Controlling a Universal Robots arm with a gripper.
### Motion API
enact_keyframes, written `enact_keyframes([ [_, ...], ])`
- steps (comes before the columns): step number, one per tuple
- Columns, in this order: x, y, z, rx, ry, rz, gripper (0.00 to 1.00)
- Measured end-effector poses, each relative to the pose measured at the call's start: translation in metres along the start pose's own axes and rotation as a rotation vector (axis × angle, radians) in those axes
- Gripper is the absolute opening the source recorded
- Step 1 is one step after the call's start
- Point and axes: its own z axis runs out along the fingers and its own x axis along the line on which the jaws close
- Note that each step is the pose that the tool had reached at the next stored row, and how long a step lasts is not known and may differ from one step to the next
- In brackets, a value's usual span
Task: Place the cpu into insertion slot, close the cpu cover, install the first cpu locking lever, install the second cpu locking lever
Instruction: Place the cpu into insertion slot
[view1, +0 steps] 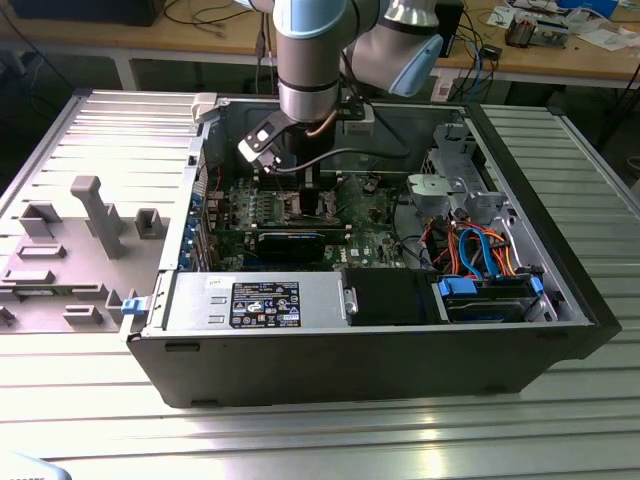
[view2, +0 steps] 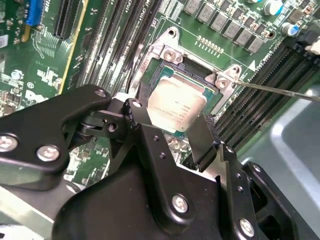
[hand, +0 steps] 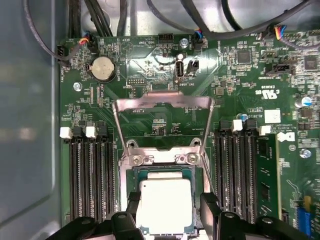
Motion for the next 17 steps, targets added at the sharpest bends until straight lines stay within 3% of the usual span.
enact_keyframes([
  [3,0.0004,0.0003,-0.0044,-0.0002,0.0001,0.000,0.58],
  [7,0.0082,0.0007,-0.0044,0.0043,0.0051,-0.002,0.57],
  [8,0.0108,0.0006,-0.0044,0.0046,0.0052,-0.005,0.51],
  [9,0.0116,0.0007,-0.0044,0.0047,0.0053,-0.009,0.38],
  [11,0.0117,0.0007,-0.0049,0.0047,0.0035,-0.015,0.26],
  [12,0.0118,0.0006,-0.0055,0.0046,-0.0022,-0.018,0.26],
  [14,0.0117,0.0005,-0.0077,0.0043,-0.0198,-0.026,0.14],
  [16,0.0116,0.0000,-0.0107,0.0035,-0.0360,-0.037,0.11],
  [17,0.0111,0.0001,-0.0120,0.0031,-0.0370,-0.046,0.11],
])
